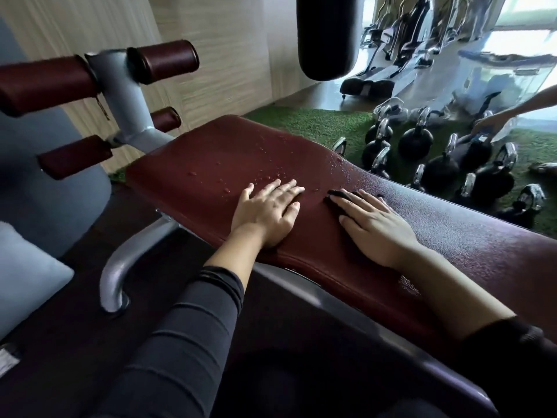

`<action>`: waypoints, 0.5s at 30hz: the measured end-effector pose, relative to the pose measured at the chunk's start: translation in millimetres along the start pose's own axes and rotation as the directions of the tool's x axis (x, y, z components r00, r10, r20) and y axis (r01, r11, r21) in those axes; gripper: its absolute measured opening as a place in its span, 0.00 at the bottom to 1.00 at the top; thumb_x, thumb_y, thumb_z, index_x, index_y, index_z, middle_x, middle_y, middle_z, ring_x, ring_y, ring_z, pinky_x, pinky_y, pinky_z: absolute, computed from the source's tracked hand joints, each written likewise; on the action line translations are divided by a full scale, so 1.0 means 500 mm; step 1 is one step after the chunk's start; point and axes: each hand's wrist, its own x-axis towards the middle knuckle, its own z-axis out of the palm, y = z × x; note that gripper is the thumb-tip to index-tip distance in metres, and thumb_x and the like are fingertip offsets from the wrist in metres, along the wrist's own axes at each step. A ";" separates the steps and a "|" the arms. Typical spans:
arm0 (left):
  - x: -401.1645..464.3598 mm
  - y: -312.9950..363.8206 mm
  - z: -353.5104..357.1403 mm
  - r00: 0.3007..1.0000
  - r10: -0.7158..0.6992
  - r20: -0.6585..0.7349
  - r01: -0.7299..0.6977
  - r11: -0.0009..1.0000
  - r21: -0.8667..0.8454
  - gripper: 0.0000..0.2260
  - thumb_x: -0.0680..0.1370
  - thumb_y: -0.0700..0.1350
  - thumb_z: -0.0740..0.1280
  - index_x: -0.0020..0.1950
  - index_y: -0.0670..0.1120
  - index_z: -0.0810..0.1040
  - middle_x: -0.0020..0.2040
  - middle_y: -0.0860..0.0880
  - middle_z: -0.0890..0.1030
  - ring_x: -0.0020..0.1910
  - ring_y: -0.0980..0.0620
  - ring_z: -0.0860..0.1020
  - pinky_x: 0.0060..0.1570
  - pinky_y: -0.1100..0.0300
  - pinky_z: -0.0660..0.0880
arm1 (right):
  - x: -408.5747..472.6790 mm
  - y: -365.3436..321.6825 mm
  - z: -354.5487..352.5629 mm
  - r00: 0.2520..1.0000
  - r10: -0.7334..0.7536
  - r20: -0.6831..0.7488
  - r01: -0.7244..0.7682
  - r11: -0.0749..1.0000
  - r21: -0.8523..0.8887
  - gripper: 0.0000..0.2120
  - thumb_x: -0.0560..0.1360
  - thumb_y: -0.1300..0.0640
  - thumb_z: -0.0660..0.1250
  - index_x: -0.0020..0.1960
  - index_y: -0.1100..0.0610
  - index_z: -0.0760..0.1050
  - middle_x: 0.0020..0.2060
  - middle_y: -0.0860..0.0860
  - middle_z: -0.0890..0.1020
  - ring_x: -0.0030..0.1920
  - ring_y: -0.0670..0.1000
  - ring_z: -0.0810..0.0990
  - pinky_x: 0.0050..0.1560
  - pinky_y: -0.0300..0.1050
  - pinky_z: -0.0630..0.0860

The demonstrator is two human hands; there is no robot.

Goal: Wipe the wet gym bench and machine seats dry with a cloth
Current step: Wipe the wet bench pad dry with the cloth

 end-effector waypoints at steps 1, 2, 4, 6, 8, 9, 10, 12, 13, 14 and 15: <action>0.000 0.002 0.001 1.000 0.002 0.005 -0.002 1.000 0.007 0.21 0.83 0.56 0.47 0.76 0.63 0.56 0.78 0.63 0.53 0.77 0.61 0.49 0.75 0.47 0.43 | 0.006 0.002 0.000 1.000 0.005 -0.001 -0.005 1.000 0.010 0.23 0.80 0.44 0.49 0.74 0.36 0.50 0.75 0.37 0.52 0.76 0.45 0.47 0.74 0.44 0.41; 0.001 0.003 0.001 1.000 0.005 0.010 -0.005 1.000 0.014 0.21 0.83 0.56 0.47 0.77 0.63 0.56 0.78 0.63 0.52 0.77 0.60 0.49 0.75 0.47 0.43 | 0.010 0.004 0.000 1.000 0.009 -0.005 -0.009 1.000 0.017 0.23 0.80 0.44 0.49 0.74 0.36 0.50 0.75 0.37 0.53 0.76 0.45 0.47 0.75 0.45 0.41; 0.005 0.002 0.000 1.000 0.005 0.023 -0.006 1.000 0.028 0.21 0.83 0.56 0.47 0.77 0.63 0.54 0.78 0.63 0.51 0.77 0.60 0.48 0.75 0.46 0.42 | 0.011 0.006 0.001 1.000 0.016 -0.014 -0.016 1.000 0.020 0.23 0.80 0.43 0.49 0.74 0.36 0.50 0.75 0.37 0.53 0.76 0.45 0.47 0.75 0.45 0.41; 0.011 -0.003 -0.004 0.998 0.015 0.054 -0.016 0.999 0.031 0.22 0.83 0.57 0.47 0.77 0.63 0.53 0.78 0.63 0.50 0.77 0.61 0.47 0.75 0.46 0.41 | 0.014 0.005 0.002 0.999 0.030 -0.023 -0.029 0.999 0.016 0.23 0.80 0.43 0.49 0.74 0.35 0.50 0.75 0.37 0.53 0.76 0.44 0.47 0.75 0.46 0.42; 0.020 -0.011 -0.011 0.991 0.053 0.126 -0.055 0.998 0.011 0.22 0.83 0.57 0.46 0.78 0.63 0.51 0.78 0.62 0.48 0.77 0.61 0.45 0.75 0.46 0.39 | 0.023 0.005 0.003 0.997 0.069 -0.028 -0.069 0.998 0.008 0.23 0.80 0.42 0.49 0.74 0.35 0.49 0.75 0.37 0.53 0.76 0.44 0.47 0.76 0.46 0.42; 0.028 -0.018 -0.017 0.984 0.079 0.162 -0.079 0.997 -0.005 0.22 0.83 0.57 0.47 0.78 0.62 0.50 0.78 0.62 0.47 0.77 0.61 0.45 0.75 0.45 0.38 | 0.031 0.004 0.003 0.995 0.094 -0.028 -0.094 0.996 0.002 0.23 0.80 0.42 0.49 0.74 0.35 0.49 0.75 0.37 0.52 0.76 0.44 0.46 0.76 0.46 0.42; 0.040 -0.028 -0.025 0.979 0.100 0.178 -0.097 0.995 -0.026 0.23 0.83 0.58 0.47 0.78 0.62 0.51 0.79 0.61 0.48 0.77 0.61 0.46 0.75 0.46 0.39 | 0.041 0.004 0.003 0.992 0.120 -0.027 -0.120 0.993 -0.002 0.23 0.80 0.42 0.48 0.74 0.35 0.48 0.75 0.37 0.52 0.76 0.43 0.46 0.76 0.46 0.42; 0.082 -0.058 -0.041 0.986 0.108 0.124 -0.101 0.993 -0.058 0.23 0.82 0.58 0.50 0.78 0.61 0.54 0.78 0.60 0.53 0.77 0.60 0.50 0.75 0.47 0.41 | 0.068 0.003 0.005 0.986 0.166 -0.028 -0.166 0.986 -0.010 0.23 0.80 0.42 0.48 0.74 0.35 0.48 0.75 0.38 0.51 0.76 0.43 0.45 0.75 0.45 0.41; 0.110 -0.076 -0.048 0.991 0.098 0.088 -0.094 0.994 -0.054 0.23 0.82 0.58 0.50 0.77 0.61 0.55 0.78 0.59 0.54 0.77 0.60 0.52 0.75 0.47 0.43 | 0.084 0.001 0.006 0.981 0.192 -0.025 -0.193 0.981 -0.014 0.23 0.80 0.42 0.48 0.74 0.35 0.48 0.75 0.39 0.51 0.76 0.44 0.45 0.75 0.45 0.40; 0.142 -0.095 -0.055 0.993 0.094 0.077 -0.091 0.995 -0.036 0.23 0.82 0.58 0.50 0.77 0.61 0.55 0.79 0.58 0.54 0.77 0.59 0.52 0.75 0.47 0.43 | 0.101 -0.003 0.007 0.974 0.226 -0.024 -0.226 0.974 -0.016 0.23 0.80 0.42 0.48 0.74 0.35 0.48 0.75 0.39 0.50 0.76 0.44 0.44 0.75 0.44 0.40; 0.173 -0.112 -0.060 0.991 0.093 0.094 -0.092 0.996 -0.010 0.23 0.82 0.58 0.50 0.78 0.61 0.54 0.79 0.57 0.53 0.77 0.58 0.51 0.75 0.46 0.43 | 0.119 -0.007 0.008 0.965 0.262 -0.029 -0.263 0.965 -0.018 0.23 0.80 0.42 0.47 0.74 0.36 0.48 0.76 0.39 0.50 0.76 0.44 0.44 0.75 0.44 0.41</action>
